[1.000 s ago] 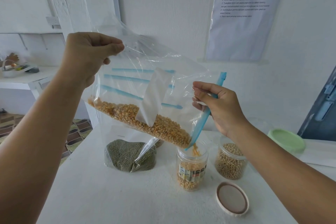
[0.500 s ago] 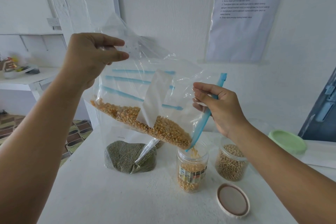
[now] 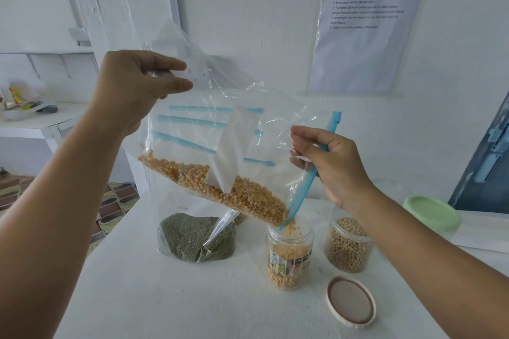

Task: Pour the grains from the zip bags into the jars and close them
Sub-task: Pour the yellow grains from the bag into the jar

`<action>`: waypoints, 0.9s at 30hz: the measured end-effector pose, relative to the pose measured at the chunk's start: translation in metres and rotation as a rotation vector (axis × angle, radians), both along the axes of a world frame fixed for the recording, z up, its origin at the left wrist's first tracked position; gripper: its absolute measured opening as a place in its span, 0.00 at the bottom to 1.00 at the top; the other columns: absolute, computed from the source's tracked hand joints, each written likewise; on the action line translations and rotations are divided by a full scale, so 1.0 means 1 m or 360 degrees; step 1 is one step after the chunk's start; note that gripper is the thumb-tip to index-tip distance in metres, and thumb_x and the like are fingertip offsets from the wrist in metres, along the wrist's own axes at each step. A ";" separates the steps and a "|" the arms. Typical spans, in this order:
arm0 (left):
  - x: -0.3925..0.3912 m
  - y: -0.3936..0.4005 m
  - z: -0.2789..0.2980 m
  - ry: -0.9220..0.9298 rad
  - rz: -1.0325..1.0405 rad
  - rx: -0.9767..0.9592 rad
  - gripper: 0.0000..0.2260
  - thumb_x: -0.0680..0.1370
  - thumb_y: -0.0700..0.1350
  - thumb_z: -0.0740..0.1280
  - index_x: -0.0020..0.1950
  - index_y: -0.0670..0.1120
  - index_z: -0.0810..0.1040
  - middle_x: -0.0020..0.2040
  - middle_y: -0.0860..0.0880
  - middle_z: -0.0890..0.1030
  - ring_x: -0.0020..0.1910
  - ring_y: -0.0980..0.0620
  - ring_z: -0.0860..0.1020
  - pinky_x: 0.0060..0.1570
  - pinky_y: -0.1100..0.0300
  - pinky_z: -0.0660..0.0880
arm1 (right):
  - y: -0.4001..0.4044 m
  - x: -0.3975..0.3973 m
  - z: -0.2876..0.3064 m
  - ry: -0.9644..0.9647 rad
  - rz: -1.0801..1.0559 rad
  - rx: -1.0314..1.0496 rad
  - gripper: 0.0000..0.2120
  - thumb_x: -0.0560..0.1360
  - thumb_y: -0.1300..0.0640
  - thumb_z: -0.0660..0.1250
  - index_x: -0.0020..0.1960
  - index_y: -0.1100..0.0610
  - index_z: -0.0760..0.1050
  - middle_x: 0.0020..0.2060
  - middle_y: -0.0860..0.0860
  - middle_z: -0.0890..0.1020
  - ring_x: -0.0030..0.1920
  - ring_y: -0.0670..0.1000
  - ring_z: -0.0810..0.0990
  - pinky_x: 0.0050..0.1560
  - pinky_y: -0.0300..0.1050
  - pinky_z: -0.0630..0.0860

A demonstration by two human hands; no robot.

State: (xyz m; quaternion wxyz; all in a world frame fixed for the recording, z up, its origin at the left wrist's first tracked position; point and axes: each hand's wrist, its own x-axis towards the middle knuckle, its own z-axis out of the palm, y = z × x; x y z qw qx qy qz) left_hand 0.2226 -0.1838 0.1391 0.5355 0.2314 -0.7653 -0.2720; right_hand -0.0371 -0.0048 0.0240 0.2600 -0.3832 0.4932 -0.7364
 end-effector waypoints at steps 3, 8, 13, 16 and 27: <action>0.000 0.001 0.000 -0.0002 0.0012 -0.0005 0.15 0.69 0.43 0.82 0.54 0.48 0.87 0.36 0.49 0.80 0.31 0.58 0.72 0.38 0.68 0.74 | 0.001 0.000 0.002 -0.0007 0.0010 -0.0012 0.11 0.77 0.65 0.74 0.57 0.56 0.86 0.50 0.52 0.87 0.45 0.52 0.85 0.51 0.48 0.85; 0.001 0.001 0.001 0.0005 0.0009 -0.0001 0.14 0.69 0.44 0.83 0.52 0.49 0.87 0.34 0.53 0.80 0.31 0.58 0.73 0.38 0.68 0.74 | 0.001 0.000 0.001 -0.0014 0.0019 -0.0021 0.11 0.77 0.65 0.74 0.57 0.56 0.86 0.50 0.52 0.87 0.45 0.51 0.85 0.50 0.47 0.84; 0.000 0.003 0.002 0.0000 0.0017 -0.0007 0.13 0.69 0.44 0.83 0.52 0.51 0.87 0.35 0.52 0.81 0.31 0.58 0.73 0.38 0.68 0.74 | 0.003 0.000 0.000 -0.0009 0.0014 -0.0016 0.10 0.77 0.64 0.74 0.56 0.55 0.87 0.49 0.52 0.87 0.45 0.52 0.85 0.52 0.49 0.85; 0.000 0.002 0.002 0.0006 0.0014 0.0000 0.13 0.69 0.44 0.83 0.51 0.52 0.87 0.35 0.53 0.80 0.31 0.58 0.73 0.38 0.68 0.74 | 0.003 -0.001 0.001 -0.0008 0.0005 -0.0017 0.10 0.77 0.64 0.74 0.57 0.55 0.86 0.50 0.52 0.88 0.45 0.51 0.85 0.52 0.48 0.85; -0.001 0.002 0.002 -0.0007 0.0020 0.0018 0.14 0.68 0.45 0.83 0.52 0.51 0.88 0.35 0.52 0.81 0.32 0.57 0.73 0.38 0.67 0.74 | 0.002 -0.002 0.000 0.0010 -0.0003 0.0003 0.10 0.77 0.64 0.74 0.56 0.55 0.87 0.51 0.52 0.87 0.46 0.52 0.86 0.52 0.49 0.85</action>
